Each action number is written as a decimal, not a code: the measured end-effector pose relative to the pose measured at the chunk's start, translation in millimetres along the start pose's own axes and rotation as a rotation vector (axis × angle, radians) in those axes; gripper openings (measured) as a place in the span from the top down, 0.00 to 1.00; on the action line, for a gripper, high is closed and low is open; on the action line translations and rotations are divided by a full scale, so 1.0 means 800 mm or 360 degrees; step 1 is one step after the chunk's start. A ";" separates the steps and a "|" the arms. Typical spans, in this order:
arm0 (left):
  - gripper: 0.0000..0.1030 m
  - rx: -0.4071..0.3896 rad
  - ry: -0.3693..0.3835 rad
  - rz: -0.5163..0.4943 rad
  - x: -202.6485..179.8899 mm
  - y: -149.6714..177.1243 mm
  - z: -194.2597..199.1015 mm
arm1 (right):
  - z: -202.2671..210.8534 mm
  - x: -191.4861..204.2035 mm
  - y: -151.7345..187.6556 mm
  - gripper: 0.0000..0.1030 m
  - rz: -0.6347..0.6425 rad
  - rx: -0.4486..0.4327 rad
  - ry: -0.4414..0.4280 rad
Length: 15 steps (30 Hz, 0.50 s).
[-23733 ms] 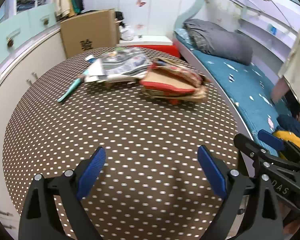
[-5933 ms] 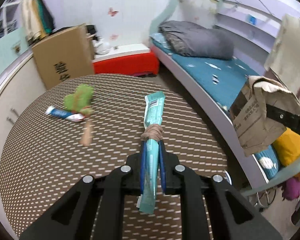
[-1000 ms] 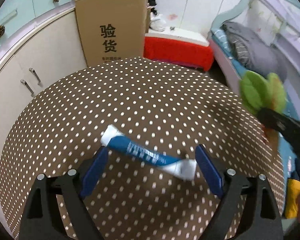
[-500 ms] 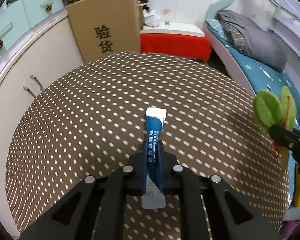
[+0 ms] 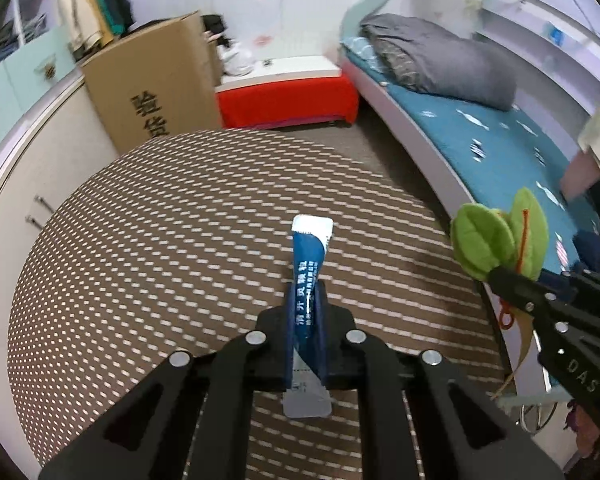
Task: Collect trash
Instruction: 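Carry the plush and toothpaste tube over the bucket and open both grippers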
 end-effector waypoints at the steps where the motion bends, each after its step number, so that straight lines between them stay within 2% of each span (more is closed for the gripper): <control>1: 0.91 -0.0001 0.0014 -0.0028 -0.014 0.001 0.003 | 0.009 -0.012 0.006 0.82 -0.0020 -0.0011 0.0015; 8: 0.91 -0.0009 0.0145 -0.0201 -0.116 0.015 0.022 | 0.052 -0.083 0.043 0.82 -0.0165 -0.0045 0.0115; 15: 0.91 0.0066 0.0294 -0.0375 -0.221 0.047 0.023 | 0.086 -0.163 0.095 0.82 -0.0341 -0.0038 0.0245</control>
Point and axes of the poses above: each gripper's, at about its wrist camera, not at the fingertips, and z roughly against the way its jaws point, x to its left, y to its underside, the point moved 2 cm from there along -z, roughly the way its jaws point, and after that the axes turned 5 degrees about -x, right-handed, at the moved point
